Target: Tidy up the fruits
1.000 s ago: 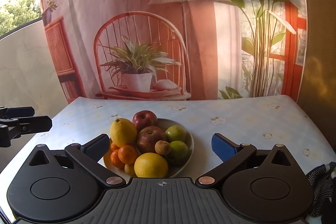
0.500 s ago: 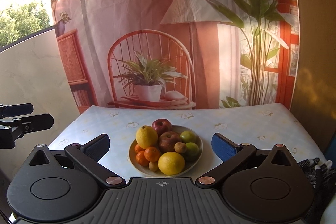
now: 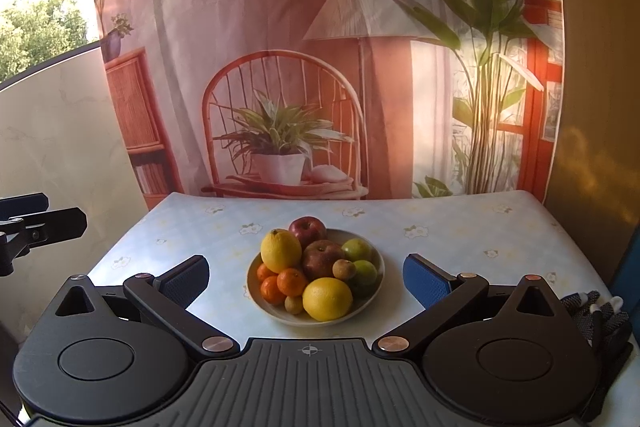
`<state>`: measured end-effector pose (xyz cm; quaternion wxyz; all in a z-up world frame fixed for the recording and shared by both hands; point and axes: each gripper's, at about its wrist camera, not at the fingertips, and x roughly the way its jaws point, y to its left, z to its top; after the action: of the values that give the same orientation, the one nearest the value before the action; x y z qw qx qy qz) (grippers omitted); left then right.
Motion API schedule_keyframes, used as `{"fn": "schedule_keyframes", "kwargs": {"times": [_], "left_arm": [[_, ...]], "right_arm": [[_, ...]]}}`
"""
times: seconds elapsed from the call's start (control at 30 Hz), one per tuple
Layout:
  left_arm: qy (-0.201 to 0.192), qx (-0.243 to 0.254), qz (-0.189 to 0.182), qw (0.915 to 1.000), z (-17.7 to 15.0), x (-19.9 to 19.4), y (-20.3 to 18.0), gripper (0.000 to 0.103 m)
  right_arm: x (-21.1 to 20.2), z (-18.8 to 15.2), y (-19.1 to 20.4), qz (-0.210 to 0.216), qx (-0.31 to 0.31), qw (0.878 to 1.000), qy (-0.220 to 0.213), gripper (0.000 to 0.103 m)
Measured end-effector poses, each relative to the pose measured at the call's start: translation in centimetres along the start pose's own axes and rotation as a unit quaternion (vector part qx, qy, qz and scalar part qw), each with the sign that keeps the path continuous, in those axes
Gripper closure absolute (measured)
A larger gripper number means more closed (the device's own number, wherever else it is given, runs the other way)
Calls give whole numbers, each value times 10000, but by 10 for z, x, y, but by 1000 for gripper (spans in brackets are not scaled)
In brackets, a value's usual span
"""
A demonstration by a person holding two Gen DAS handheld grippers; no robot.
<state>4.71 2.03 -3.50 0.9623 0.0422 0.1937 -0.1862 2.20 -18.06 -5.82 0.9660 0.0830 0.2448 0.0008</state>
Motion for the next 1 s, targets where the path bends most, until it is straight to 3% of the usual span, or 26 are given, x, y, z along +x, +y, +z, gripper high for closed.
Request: {"fn": "schedule_keyframes", "kwargs": {"times": [1.0], "left_arm": [[118, -158, -26, 9998, -3, 3, 2, 6]], "right_arm": [[-1, 1, -4, -14, 29, 10000, -45, 1]]}}
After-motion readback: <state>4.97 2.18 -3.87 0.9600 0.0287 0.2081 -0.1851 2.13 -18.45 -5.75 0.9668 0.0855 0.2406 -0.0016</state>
